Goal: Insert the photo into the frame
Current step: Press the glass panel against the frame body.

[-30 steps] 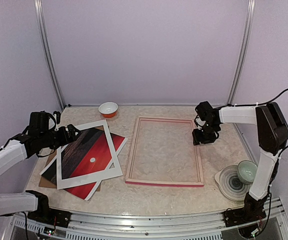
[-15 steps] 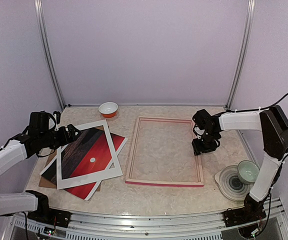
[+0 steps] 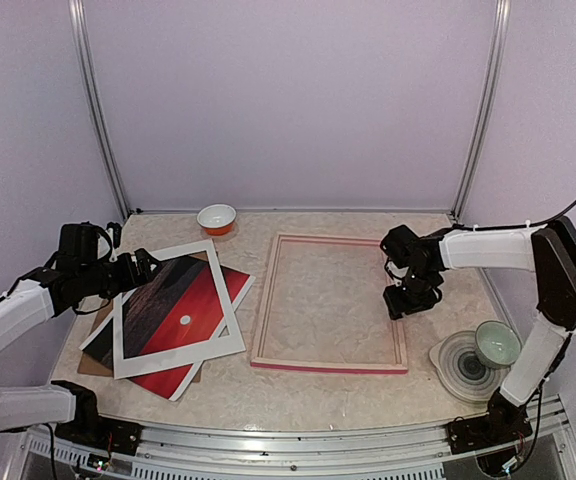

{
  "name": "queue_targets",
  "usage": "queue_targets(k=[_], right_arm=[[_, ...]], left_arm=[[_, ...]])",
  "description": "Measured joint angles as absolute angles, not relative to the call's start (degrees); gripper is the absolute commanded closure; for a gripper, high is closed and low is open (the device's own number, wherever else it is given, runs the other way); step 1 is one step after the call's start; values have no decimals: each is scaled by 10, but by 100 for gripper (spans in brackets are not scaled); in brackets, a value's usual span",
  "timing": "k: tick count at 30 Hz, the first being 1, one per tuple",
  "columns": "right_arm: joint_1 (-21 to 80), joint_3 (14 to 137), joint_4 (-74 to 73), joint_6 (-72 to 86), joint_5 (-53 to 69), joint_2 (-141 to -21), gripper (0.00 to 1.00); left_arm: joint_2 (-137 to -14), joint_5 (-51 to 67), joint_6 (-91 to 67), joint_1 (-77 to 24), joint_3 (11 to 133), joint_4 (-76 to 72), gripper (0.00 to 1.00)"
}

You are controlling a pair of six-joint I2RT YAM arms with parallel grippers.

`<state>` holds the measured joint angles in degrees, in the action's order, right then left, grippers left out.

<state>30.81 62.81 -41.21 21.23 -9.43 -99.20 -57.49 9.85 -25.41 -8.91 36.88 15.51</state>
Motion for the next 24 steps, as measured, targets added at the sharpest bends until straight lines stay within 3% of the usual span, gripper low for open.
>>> queue_targets(k=[24], right_arm=[[360,567,-428,261,-87,-927,44]], left_arm=[[-574,98,-254,-94,369,155,1]])
